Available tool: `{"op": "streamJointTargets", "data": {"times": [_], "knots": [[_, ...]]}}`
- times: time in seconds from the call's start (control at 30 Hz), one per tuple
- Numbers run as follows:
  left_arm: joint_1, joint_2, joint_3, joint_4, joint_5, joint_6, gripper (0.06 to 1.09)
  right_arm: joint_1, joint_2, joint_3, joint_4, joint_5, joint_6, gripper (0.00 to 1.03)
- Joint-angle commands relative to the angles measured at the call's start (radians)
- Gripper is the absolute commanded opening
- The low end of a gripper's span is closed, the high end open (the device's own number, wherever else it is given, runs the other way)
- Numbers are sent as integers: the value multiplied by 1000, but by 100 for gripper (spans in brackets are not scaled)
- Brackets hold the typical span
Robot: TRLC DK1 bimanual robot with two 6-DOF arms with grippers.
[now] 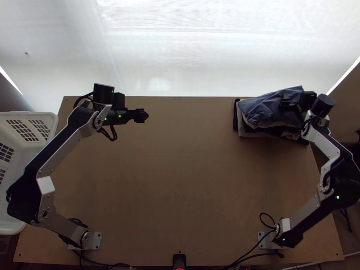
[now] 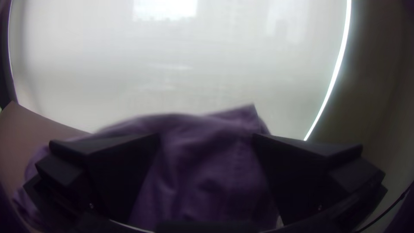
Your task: Fold the t-shirt
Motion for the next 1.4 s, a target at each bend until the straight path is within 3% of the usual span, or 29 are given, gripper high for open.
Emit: {"op": "streamJointTargets", "data": {"times": [0.0, 0.23, 0.5, 0.7, 0.9, 1.17, 1.37], "knots": [[0, 4, 5, -2, -1, 3, 104, -78, 213, 3, 88, 5, 49, 99], [-3, -2, 12, -7, 1, -6, 104, -119, 233, -43, 77, 2, 47, 99], [-7, -17, 12, -8, 1, -14, 104, -62, -130, -47, -2, -1, 147, 99], [-12, -34, -16, -8, 1, -14, 104, 76, -285, -53, -2, 0, 174, 99], [-17, -58, -44, -8, -1, -11, 104, 206, -184, -127, 17, 6, 130, 99], [8, -108, -105, -8, -1, -3, 104, 205, 40, -152, 56, 11, 104, 99], [31, -124, -133, 3, -40, 1, 104, 208, 69, -167, 68, 22, 59, 99]]}}
